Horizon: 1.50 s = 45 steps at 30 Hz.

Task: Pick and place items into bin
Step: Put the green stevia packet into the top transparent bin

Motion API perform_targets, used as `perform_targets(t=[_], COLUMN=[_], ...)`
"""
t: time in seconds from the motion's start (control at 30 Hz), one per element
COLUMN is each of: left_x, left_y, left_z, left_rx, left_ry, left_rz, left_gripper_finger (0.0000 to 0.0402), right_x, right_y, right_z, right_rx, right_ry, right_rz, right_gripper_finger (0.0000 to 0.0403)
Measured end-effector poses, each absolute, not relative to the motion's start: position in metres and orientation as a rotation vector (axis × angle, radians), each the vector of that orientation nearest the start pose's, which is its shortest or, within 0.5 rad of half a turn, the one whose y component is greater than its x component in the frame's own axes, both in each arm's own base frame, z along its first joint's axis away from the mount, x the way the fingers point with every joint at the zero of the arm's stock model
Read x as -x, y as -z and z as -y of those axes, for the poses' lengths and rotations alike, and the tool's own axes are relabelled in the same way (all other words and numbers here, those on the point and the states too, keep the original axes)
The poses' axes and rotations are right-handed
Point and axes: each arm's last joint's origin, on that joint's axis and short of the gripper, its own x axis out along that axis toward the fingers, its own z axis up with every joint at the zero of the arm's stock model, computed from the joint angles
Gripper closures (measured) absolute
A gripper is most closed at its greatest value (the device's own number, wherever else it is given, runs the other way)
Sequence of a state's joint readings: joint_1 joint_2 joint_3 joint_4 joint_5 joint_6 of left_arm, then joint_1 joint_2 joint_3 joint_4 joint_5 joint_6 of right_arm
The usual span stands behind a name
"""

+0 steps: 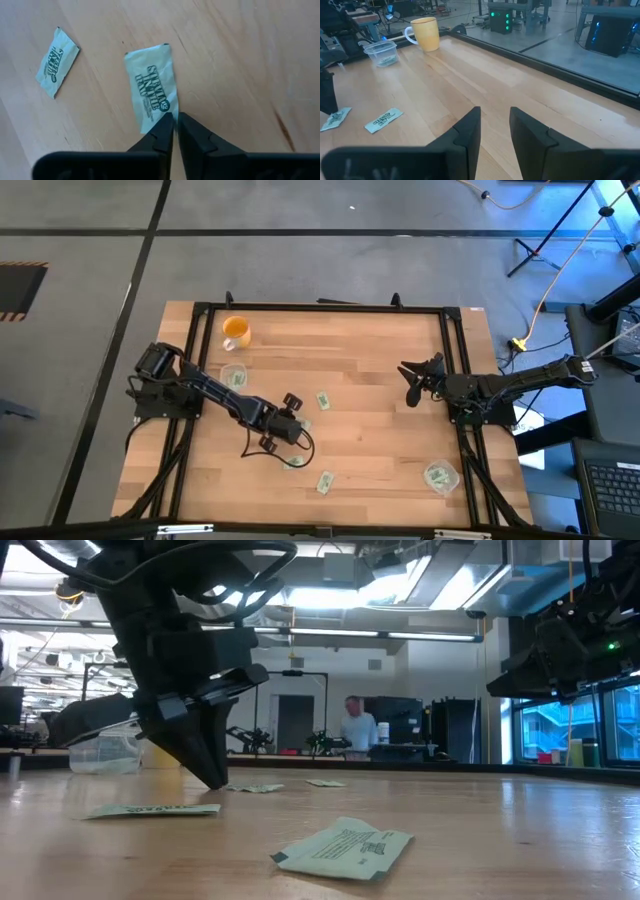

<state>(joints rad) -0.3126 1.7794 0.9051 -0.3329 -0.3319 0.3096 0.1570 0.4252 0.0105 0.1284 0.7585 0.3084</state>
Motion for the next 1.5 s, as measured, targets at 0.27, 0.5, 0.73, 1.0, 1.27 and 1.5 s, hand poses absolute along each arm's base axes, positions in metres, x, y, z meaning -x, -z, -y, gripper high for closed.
perform_targets(t=[0.27, 0.5, 0.73, 1.0, 1.27, 1.5], left_x=[-0.299, -0.293, -0.275, -0.228, -0.173, -0.157], left_y=[-0.126, -0.151, -0.195, -0.237, -0.249, -0.245], left_z=[0.089, 0.087, 0.079, 0.060, 0.040, 0.035], left_rx=[-0.623, -0.513, -0.363, -0.229, -0.093, -0.004], left_ry=[0.123, 0.069, -0.026, -0.231, -0.559, -0.702], left_rz=[-1.137, -1.072, -0.991, -1.017, -1.196, -1.231], left_gripper_finger=[0.0399, 0.0399, 0.0399, 0.0400, 0.0400, 0.0400], right_x=[-0.115, -0.115, -0.115, -0.115, -0.115, -0.115], right_y=[-0.144, -0.144, -0.143, -0.143, -0.143, -0.143], right_z=[0.002, 0.002, 0.002, 0.002, 0.002, 0.002], right_rx=[-0.169, -0.169, -0.168, -0.167, -0.166, -0.165], right_ry=[0.630, 0.631, 0.631, 0.631, 0.631, 0.631], right_rz=[-0.166, -0.165, -0.168, -0.170, -0.172, -0.175], right_gripper_finger=[0.0297, 0.0297, 0.0297, 0.0297, 0.0297, 0.0297])
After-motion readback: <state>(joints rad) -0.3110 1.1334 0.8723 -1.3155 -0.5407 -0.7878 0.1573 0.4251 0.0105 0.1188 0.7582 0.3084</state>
